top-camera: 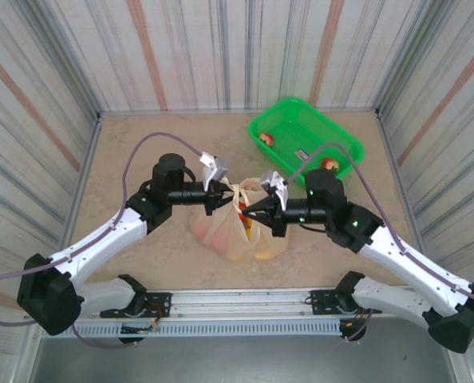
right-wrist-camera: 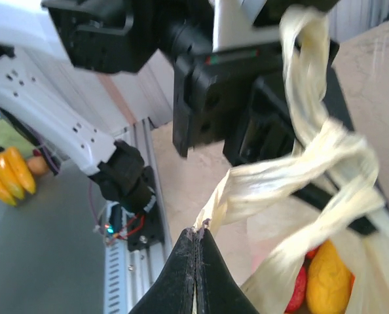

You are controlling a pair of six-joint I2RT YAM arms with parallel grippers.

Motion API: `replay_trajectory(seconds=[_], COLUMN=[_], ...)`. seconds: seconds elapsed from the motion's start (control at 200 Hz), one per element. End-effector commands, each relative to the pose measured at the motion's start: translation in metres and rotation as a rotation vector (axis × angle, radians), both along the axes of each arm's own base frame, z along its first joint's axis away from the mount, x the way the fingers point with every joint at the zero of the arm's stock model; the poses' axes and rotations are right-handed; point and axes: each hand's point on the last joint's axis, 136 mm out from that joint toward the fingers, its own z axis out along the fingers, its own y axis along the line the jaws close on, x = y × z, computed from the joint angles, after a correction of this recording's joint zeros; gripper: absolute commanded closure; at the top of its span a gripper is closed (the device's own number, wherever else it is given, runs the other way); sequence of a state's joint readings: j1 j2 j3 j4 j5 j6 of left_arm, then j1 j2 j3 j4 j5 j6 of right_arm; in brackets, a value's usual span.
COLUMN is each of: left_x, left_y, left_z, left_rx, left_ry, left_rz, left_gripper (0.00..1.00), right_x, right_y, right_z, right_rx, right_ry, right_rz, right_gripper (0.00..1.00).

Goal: Place the fake fruits into the plastic bag and tie a complex knot

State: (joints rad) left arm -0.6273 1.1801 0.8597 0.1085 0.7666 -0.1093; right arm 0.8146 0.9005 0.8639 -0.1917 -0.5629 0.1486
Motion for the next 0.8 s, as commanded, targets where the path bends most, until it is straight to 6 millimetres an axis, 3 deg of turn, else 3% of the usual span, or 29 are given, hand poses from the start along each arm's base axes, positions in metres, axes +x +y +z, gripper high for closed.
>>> replay_trajectory(seconds=[0.0, 0.115, 0.366, 0.666, 0.797], left_x=[-0.002, -0.002, -0.002, -0.003, -0.004], left_y=[-0.001, -0.001, 0.000, -0.002, -0.003], left_z=[0.010, 0.009, 0.009, 0.008, 0.004], left_rx=[-0.034, -0.032, -0.026, -0.014, 0.013], left_ry=[-0.016, -0.012, -0.008, 0.006, 0.000], left_rz=[-0.016, -0.019, -0.015, -0.021, -0.019], left_gripper=[1.00, 1.00, 1.00, 1.00, 0.91], right_x=[0.007, 0.020, 0.047, 0.069, 0.076], right_y=[0.002, -0.001, -0.005, -0.010, -0.005], right_z=[-0.004, -0.028, -0.056, -0.064, -0.065], right_rx=[0.050, 0.014, -0.102, -0.229, -0.237], right_ry=[-0.106, -0.095, -0.137, -0.228, -0.240], right_rz=[-0.050, -0.117, -0.228, -0.335, -0.360], right_gripper=[1.00, 1.00, 1.00, 1.00, 1.00])
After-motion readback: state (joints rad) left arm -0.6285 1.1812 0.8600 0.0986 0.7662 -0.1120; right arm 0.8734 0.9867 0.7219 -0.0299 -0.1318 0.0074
